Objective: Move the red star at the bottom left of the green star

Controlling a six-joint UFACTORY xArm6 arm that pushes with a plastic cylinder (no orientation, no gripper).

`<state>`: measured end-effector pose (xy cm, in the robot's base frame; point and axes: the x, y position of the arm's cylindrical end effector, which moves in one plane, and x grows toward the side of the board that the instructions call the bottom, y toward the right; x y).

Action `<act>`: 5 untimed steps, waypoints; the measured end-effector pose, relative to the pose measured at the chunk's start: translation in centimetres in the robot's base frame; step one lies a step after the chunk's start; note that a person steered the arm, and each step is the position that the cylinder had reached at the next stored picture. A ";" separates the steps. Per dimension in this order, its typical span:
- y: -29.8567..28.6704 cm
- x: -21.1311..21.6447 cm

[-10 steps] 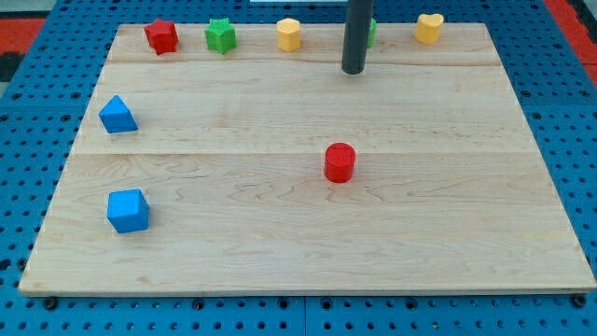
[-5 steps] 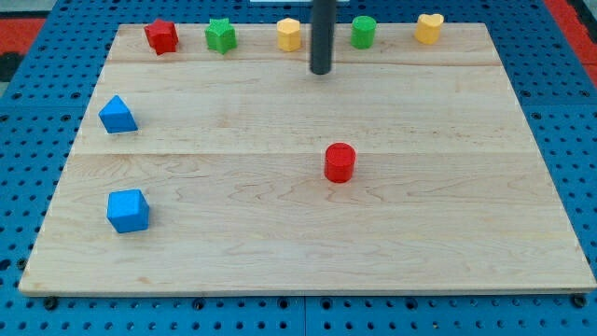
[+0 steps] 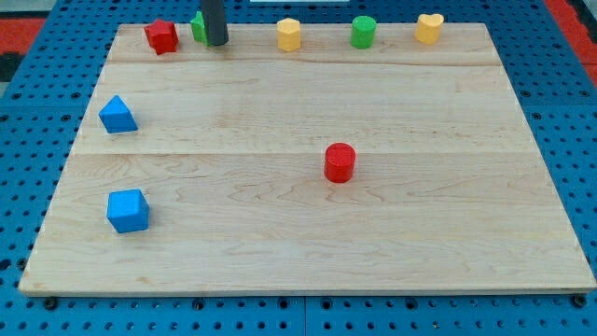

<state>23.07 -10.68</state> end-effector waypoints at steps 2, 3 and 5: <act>8.7 1.4; 9.6 1.4; 10.1 1.4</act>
<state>24.52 -0.63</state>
